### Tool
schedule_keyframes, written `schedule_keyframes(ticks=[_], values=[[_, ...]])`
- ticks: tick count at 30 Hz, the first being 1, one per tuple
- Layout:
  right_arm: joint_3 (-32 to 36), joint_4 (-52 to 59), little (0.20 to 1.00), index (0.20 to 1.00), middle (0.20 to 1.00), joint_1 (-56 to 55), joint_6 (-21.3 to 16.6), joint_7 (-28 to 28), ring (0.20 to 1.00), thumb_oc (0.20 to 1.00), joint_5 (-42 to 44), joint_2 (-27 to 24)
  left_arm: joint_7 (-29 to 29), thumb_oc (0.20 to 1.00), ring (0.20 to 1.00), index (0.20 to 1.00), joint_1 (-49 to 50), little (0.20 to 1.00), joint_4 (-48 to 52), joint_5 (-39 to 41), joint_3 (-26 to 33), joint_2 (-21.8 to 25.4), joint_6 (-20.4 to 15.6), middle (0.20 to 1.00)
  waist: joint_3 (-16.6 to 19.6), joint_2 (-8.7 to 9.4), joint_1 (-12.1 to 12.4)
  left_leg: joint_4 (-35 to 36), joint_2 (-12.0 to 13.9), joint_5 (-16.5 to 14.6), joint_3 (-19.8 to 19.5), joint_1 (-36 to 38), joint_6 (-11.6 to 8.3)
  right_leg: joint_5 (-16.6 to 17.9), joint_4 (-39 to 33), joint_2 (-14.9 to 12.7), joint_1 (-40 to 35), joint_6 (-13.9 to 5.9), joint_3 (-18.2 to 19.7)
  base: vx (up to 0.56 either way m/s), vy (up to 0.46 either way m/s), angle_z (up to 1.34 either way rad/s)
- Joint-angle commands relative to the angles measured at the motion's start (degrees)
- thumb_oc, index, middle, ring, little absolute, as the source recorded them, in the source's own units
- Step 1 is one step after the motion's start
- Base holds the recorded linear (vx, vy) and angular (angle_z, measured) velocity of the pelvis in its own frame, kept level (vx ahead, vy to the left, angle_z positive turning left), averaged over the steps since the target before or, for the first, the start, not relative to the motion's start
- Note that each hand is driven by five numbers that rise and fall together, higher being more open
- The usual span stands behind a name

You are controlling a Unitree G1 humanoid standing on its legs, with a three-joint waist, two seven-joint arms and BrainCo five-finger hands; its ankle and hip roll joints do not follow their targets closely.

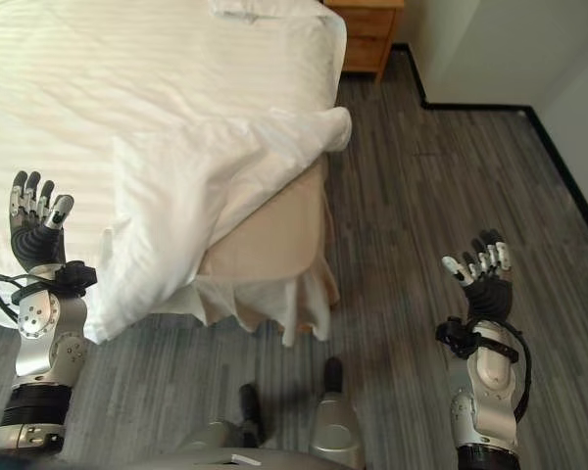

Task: Making the bed.

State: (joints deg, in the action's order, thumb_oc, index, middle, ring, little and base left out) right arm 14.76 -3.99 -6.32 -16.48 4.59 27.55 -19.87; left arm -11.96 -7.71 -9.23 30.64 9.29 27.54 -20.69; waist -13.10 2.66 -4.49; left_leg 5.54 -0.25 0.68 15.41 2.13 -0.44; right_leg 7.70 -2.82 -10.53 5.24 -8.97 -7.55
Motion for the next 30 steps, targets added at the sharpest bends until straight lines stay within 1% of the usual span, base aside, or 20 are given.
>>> schedule_keyframes(ticks=[1,2,3,4,5,6,7,9,10,11,12,13,15,16,19,20,22,25,26,30], values=[[2.7,0.4,1.0,1.0,1.0,4.2,-2.7,-0.5,1.0,1.0,0.8,-2.9,1.9,1.0,1.0,1.0,-8.4,1.0,-3.0,-4.4,-0.8,6.6,-2.8,1.0,0.0,-1.98,-1.5,-0.5,2.3,0.6,2.4,0.6,-1.38,-3.2,4.0,1.1,-2.1,-0.78,-0.6,0.03,-0.006,-0.17],[2.5,-0.5,1.0,1.0,1.0,4.1,-2.4,-1.3,1.0,1.0,1.7,-4.2,2.5,1.0,1.0,1.0,-12.2,1.0,-8.2,-6.6,-2.8,12.3,-1.5,1.0,0.1,-2.09,-2.2,-0.5,2.5,0.3,2.4,0.9,-1.62,-3.5,3.2,1.3,-2.8,-0.78,-0.4,-0.01,-0.016,-0.07],[2.6,-0.5,1.0,1.0,1.0,4.3,-2.4,-1.3,1.0,1.0,1.7,-4.1,2.5,1.0,1.0,1.0,-12.6,1.0,-8.4,-6.6,-2.9,12.4,-1.6,1.0,0.0,-1.96,-2.1,-0.5,2.5,0.7,2.5,0.6,-1.61,-3.2,3.1,1.4,-2.6,-0.67,-0.4,0.03,-0.008,-0.04],[2.3,-1.2,1.0,1.0,1.0,3.8,-2.1,-1.8,1.0,1.0,1.9,-5.2,1.6,1.0,1.0,1.0,-15.9,1.0,-13.0,-11.8,-4.4,18.2,0.2,1.0,0.2,-2.22,-2.7,-0.5,2.6,0.5,2.7,0.8,-1.8,-3.3,2.7,1.5,-2.9,-0.78,-0.4,-0.01,-0.012,-0.04],[2.4,-1.2,1.0,1.0,1.0,3.6,-2.0,-2.1,1.0,1.0,2.3,-4.9,0.6,1.0,1.0,1.0,-18.6,1.0,-14.5,-11.4,-5.4,19.6,-0.6,1.0,0.1,-1.97,-2.8,-0.5,2.7,0.9,2.8,0.5,-1.9,-2.9,2.2,1.5,-2.9,-0.77,-0.6,0.0,-0.012,-0.06],[1.9,-1.5,1.0,1.0,1.0,3.6,-1.8,-2.2,1.0,1.0,2.7,-5.5,-0.3,1.0,1.0,1.0,-22.9,1.0,-19.4,-15.0,-7.8,23.7,1.3,1.0,0.1,-1.98,-3.4,-0.5,2.8,1.0,3.1,0.4,-2.09,-2.6,1.7,1.5,-3.0,-0.93,-0.7,-0.02,-0.018,-0.06],[1.8,-1.3,1.0,1.0,1.0,3.4,-1.9,-2.5,1.0,1.0,3.3,-5.6,-0.9,1.0,1.0,1.0,-26.1,1.0,-21.0,-15.0,-9.9,25.1,1.1,1.0,0.0,-1.96,-3.6,-0.5,2.9,1.1,3.1,0.2,-2.2,-2.4,1.4,1.6,-2.9,-1.07,-0.7,-0.02,-0.012,-0.04],[0.8,-1.9,1.0,1.0,1.0,3.1,-1.8,-2.5,1.0,1.0,4.3,-6.1,-1.5,1.0,1.0,1.0,-34.0,1.0,-27.7,-17.8,-15.2,28.3,2.9,1.0,-0.2,-2.0,-4.4,-0.5,3.0,1.5,3.4,-0.6,-2.46,-1.9,1.0,1.7,-2.4,-1.34,-0.7,-0.02,-0.005,-0.02],[0.7,-2.1,1.0,1.0,1.0,2.8,-1.8,-2.6,1.0,1.0,4.7,-6.3,-1.5,1.0,1.0,1.0,-36.8,1.0,-29.6,-18.0,-17.1,29.2,2.8,1.0,-0.3,-1.96,-4.7,-0.5,3.2,1.7,3.6,-1.2,-2.55,-1.7,0.8,1.7,-2.0,-1.44,-0.6,-0.04,-0.006,-0.05],[0.3,-2.0,1.0,1.0,1.0,2.6,-1.8,-2.6,1.0,1.0,5.0,-6.3,-1.3,1.0,1.0,1.0,-39.8,1.0,-32.3,-19.3,-19.3,30.2,3.6,1.0,-0.4,-1.92,-5.0,-0.5,3.2,1.9,3.7,-1.6,-2.62,-1.4,0.4,1.7,-1.8,-1.56,-0.5,-0.05,-0.004,-0.05],[-0.2,-2.4,1.0,1.0,1.0,2.5,-1.8,-2.9,1.0,1.0,5.5,-6.4,-1.4,1.0,1.0,1.0,-42.7,1.0,-35.1,-20.2,-21.1,30.5,4.1,1.0,-0.6,-1.85,-5.3,-0.5,3.3,2.1,3.9,-2.2,-2.71,-1.0,0.2,1.9,-1.2,-1.67,-0.4,-0.05,0.008,-0.13],[-0.8,-2.3,1.0,1.0,1.0,2.0,-1.6,-2.9,1.0,1.0,6.1,-5.9,-1.4,1.0,1.0,1.0,-46.1,1.0,-38.5,-19.3,-22.5,30.0,4.6,1.0,-0.9,-1.67,-5.7,-0.5,3.4,2.1,4.4,-2.9,-2.86,-0.7,-0.3,1.9,-0.6,-2.0,0.0,-0.06,0.001,-0.11],[-0.9,-2.4,1.0,1.0,1.0,1.8,-1.6,-2.9,1.0,1.0,6.4,-5.5,-1.3,1.0,1.0,1.0,-48.1,1.0,-40.6,-20.3,-23.9,30.0,5.1,1.0,-0.9,-1.48,-5.7,-0.5,3.5,2.2,4.6,-3.3,-2.92,-0.4,-0.5,2.0,-0.1,-2.07,0.3,-0.02,0.004,-0.12],[-1.2,-2.1,1.0,1.0,1.0,1.6,-1.6,-3.0,1.0,1.0,7.3,-5.3,-1.6,1.0,1.0,1.0,-51.3,1.0,-42.6,-23.6,-26.2,30.7,5.8,1.0,-1.2,-1.32,-6.2,-0.5,3.7,2.4,5.2,-4.1,-3.02,0.1,-0.9,2.1,0.7,-2.2,0.7,-0.01,0.012,-0.2],[-1.8,-2.0,1.0,1.0,1.0,1.4,-1.3,-3.6,1.0,1.0,8.6,-5.2,-0.7,1.0,1.0,1.0,-54.0,1.0,-45.5,-25.3,-28.7,30.8,6.4,1.0,-1.6,-1.11,-6.6,-0.5,3.8,2.7,5.6,-4.9,-3.13,0.5,-1.2,2.1,1.5,-2.28,1.1,-0.02,0.009,-0.16],[-2.1,-1.7,1.0,1.0,1.0,1.0,-0.7,-3.8,1.0,1.0,9.7,-5.3,0.2,1.0,1.0,1.0,-57.5,1.0,-49.6,-27.9,-32.3,31.1,8.0,1.0,-2.3,-0.9,-7.2,-0.5,3.9,2.9,6.0,-5.9,-3.23,1.0,-1.4,2.0,2.8,-2.45,1.4,-0.03,0.009,-0.06],[-2.1,-1.1,1.0,1.0,1.0,0.5,-0.6,-4.2,1.0,1.0,10.1,-5.0,-0.3,1.0,1.0,1.0,-59.4,1.0,-50.4,-28.4,-33.2,31.3,8.1,1.0,-2.5,-0.71,-7.3,-0.5,4.0,3.0,6.2,-6.4,-3.26,1.2,-1.4,2.1,3.3,-2.49,1.5,-0.02,0.004,-0.05],[-3.1,0.1,1.0,1.0,1.0,-1.0,0.5,-5.0,1.0,1.0,10.0,-4.2,-0.7,1.0,1.0,1.0,-61.9,1.0,-54.7,-29.7,-33.8,32.2,9.2,1.0,-3.0,-0.04,-7.6,-0.5,4.2,3.1,7.2,-7.2,-3.37,1.8,-1.7,2.3,4.6,-2.64,2.4,0.02,-0.004,-0.18],[-3.4,0.4,1.0,1.0,1.0,-1.8,1.0,-5.2,1.0,1.0,10.1,-3.8,-1.5,1.0,1.0,1.0,-62.7,1.0,-56.5,-29.2,-32.6,32.9,9.9,1.0,-3.4,0.32,-7.9,-0.5,4.3,3.2,8.1,-7.6,-3.55,2.3,-1.9,2.4,5.4,-2.77,2.8,0.02,0.007,-0.16],[-3.5,1.3,1.0,1.0,1.0,-3.3,1.8,-5.5,1.0,1.0,10.4,-3.3,-2.8,1.0,1.0,1.0,-63.8,1.0,-57.6,-30.3,-32.0,34.9,11.2,1.0,-3.7,0.7,-7.8,-0.5,4.5,3.2,9.0,-8.1,-3.67,2.6,-2.1,2.6,6.2,-2.81,3.2,0.04,-0.01,-0.26]])
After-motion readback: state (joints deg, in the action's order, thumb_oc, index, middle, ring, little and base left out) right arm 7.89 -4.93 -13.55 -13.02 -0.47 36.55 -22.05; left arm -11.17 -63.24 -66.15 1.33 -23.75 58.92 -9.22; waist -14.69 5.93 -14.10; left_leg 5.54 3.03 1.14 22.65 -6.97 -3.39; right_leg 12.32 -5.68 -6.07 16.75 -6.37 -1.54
